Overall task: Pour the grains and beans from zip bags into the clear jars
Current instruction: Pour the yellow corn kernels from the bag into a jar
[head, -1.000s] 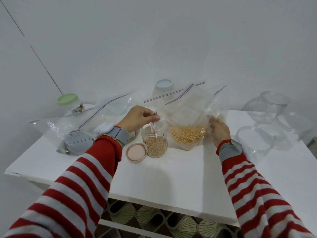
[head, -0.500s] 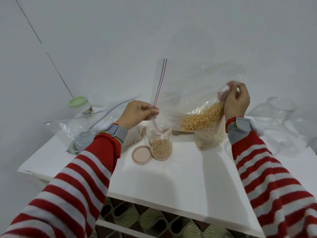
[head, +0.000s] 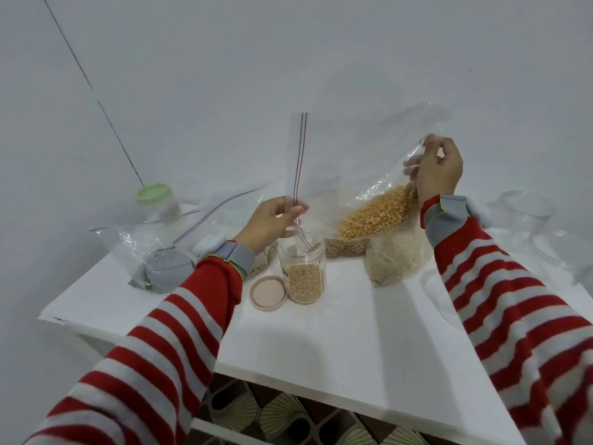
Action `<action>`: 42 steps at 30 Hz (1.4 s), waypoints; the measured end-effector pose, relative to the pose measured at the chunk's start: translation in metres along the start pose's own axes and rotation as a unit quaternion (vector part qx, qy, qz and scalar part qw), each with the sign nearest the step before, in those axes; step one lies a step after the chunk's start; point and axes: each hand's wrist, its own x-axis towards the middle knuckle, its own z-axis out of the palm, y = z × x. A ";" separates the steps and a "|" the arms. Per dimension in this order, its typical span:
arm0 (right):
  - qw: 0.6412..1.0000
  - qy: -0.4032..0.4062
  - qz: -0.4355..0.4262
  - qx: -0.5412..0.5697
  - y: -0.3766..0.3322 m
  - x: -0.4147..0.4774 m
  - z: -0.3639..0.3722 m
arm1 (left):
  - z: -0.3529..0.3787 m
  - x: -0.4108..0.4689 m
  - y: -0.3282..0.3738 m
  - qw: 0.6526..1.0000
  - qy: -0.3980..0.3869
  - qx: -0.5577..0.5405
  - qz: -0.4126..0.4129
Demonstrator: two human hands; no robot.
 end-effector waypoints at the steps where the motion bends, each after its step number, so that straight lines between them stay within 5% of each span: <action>1: 1.000 -0.008 0.002 0.000 -0.001 0.001 0.001 | 0.003 -0.001 -0.002 1.000 0.008 -0.011 -0.015; 14: 1.000 -0.002 0.008 -0.001 -0.003 0.003 0.009 | -0.005 -0.002 -0.004 0.999 -0.028 0.019 -0.017; 22: 0.997 0.008 -0.077 -0.025 -0.021 0.012 0.013 | -0.016 0.004 0.009 0.997 -0.075 -0.018 -0.026; 37: 0.994 -0.004 -0.107 -0.015 -0.029 0.019 0.014 | -0.016 0.002 0.007 0.996 -0.082 -0.031 -0.029; 42: 0.981 -0.002 -0.176 -0.088 -0.032 0.022 0.015 | -0.018 0.001 -0.002 0.995 -0.090 -0.042 -0.024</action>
